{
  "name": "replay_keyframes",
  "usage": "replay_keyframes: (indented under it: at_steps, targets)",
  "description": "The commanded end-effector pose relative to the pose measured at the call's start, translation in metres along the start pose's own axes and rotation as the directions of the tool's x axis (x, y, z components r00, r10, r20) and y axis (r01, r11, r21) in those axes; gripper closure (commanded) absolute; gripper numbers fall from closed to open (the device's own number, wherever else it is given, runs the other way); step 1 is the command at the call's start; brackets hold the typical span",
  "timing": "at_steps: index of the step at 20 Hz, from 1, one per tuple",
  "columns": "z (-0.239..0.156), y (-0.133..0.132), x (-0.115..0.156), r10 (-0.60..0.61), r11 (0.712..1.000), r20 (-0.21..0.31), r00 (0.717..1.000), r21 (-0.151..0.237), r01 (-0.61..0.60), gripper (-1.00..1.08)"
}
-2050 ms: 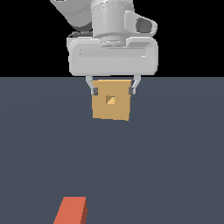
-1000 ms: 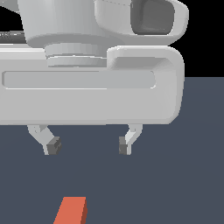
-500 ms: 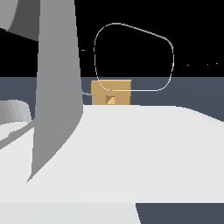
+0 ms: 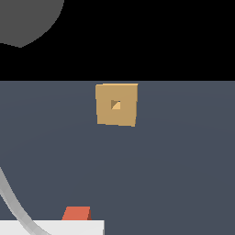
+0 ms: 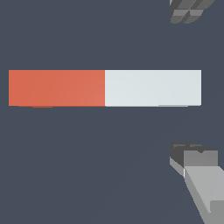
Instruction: Insert the peg into the horizontal hole in a box.
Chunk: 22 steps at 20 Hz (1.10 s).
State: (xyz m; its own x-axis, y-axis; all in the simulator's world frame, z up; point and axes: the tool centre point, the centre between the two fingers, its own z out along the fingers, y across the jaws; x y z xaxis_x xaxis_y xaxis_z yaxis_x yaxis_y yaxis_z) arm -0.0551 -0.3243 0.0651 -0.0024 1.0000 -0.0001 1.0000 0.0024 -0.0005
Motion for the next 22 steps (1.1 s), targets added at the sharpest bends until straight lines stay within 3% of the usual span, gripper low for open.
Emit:
replay_keyframes:
  at_steps: [1, 22]
  targets:
    - [0.0, 0.001, 0.001, -0.002, 1.0, 0.0, 1.0, -0.001, 0.002, -0.92]
    - [0.049, 0.002, 0.003, -0.002, 1.0, 0.0, 1.0, -0.001, 0.002, -0.92]
